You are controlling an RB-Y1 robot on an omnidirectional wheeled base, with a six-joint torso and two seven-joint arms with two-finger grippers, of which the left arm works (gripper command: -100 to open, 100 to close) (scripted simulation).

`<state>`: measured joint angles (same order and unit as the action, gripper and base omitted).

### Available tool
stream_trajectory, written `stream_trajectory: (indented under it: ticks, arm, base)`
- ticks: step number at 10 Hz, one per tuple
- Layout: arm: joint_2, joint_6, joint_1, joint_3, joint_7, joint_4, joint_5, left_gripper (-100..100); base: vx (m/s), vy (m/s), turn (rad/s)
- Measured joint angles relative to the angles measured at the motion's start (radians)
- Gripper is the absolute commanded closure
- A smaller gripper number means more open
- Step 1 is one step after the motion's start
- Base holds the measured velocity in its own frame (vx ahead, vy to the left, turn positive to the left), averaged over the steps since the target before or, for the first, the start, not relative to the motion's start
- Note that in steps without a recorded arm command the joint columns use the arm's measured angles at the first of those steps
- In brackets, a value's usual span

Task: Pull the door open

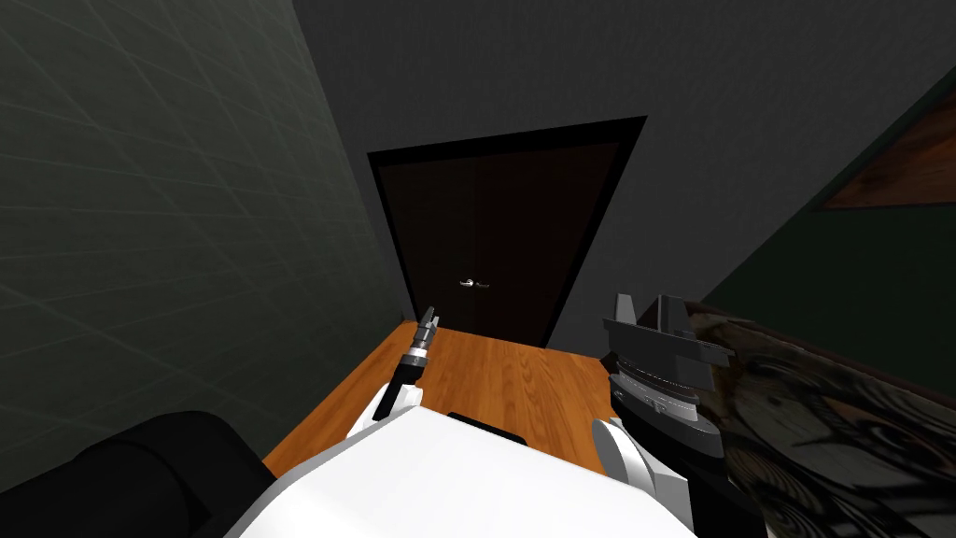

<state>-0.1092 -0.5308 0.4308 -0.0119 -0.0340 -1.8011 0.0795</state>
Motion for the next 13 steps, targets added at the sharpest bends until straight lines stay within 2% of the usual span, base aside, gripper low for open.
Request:
stream_trajectory:
  ticks: [2, 5, 7, 11, 13]
  arm:
    - [-0.011, -0.026, -0.012, 0.005, 0.013, 0.064, 0.004, -100]
    - [-0.027, -0.047, -0.032, 0.015, 0.032, 0.145, 0.011, -100]
    - [-0.037, -0.061, -0.036, 0.019, 0.044, 0.182, 0.015, -100]
    - [-0.049, -0.093, -0.063, 0.028, 0.062, 0.279, 0.021, -100]
    - [-0.055, -0.101, -0.072, 0.032, 0.070, 0.315, 0.024, -100]
  base:
    - [0.136, 0.013, -0.068]
    - [0.140, 0.013, -0.070]
    - [0.111, -0.003, -0.045]
    - [0.095, 0.013, -0.050]
    - [0.096, 0.015, -0.054]
